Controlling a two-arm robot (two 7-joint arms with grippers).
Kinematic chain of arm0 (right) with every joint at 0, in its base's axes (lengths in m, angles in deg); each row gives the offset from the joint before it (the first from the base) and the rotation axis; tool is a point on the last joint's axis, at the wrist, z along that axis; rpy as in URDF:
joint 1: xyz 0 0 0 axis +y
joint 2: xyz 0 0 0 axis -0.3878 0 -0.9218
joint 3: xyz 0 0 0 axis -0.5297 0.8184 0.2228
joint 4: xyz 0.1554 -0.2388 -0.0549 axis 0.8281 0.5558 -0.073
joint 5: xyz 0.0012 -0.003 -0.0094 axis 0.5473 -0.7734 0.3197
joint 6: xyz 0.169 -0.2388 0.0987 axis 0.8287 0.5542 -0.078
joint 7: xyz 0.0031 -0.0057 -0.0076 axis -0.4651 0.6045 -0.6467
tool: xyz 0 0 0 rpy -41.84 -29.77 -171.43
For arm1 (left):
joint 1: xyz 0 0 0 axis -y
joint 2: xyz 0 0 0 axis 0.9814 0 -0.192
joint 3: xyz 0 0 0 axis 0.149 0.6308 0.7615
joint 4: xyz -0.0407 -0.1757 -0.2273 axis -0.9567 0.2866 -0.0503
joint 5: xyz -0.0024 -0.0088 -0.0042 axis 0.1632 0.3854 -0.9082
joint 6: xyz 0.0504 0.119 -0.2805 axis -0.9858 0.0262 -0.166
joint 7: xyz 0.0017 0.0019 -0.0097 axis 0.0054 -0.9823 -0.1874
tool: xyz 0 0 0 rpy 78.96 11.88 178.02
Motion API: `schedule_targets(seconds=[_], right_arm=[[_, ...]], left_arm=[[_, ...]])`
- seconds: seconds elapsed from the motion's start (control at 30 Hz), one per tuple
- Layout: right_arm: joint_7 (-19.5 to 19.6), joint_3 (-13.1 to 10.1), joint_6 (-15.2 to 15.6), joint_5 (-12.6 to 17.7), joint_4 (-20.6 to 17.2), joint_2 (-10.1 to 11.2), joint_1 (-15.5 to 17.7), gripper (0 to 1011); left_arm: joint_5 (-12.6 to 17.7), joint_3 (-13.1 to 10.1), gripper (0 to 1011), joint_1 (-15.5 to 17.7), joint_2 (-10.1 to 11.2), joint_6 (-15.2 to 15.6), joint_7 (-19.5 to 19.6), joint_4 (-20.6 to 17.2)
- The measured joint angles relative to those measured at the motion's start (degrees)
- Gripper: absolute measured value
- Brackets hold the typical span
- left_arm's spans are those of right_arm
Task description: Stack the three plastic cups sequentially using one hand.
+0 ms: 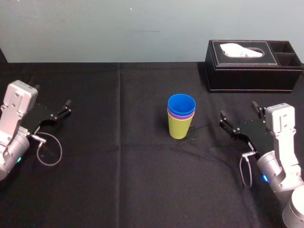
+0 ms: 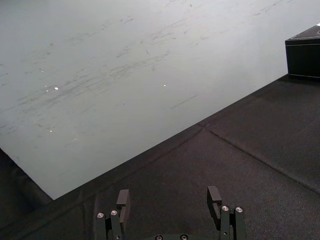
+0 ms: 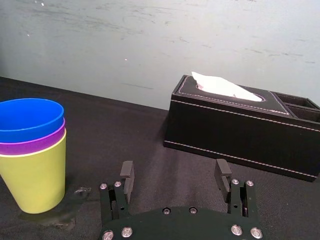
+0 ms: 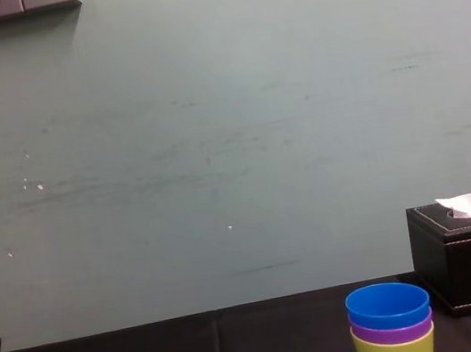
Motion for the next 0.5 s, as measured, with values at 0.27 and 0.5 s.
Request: schedule_targets(seconds=[0.27,0.5], right_arm=[[0.23,0.05,0.05,-0.07,-0.13,0.03,0.05,1000],[0.29,0.09,0.09,-0.11,-0.17,0.05,0.08,1000]], left_arm=[[0.00,0.00,1012,0.00,0.00,0.00,0.00,0.00],[0.00,0.00,1011,0.00,0.00,0.00,0.00,0.00]])
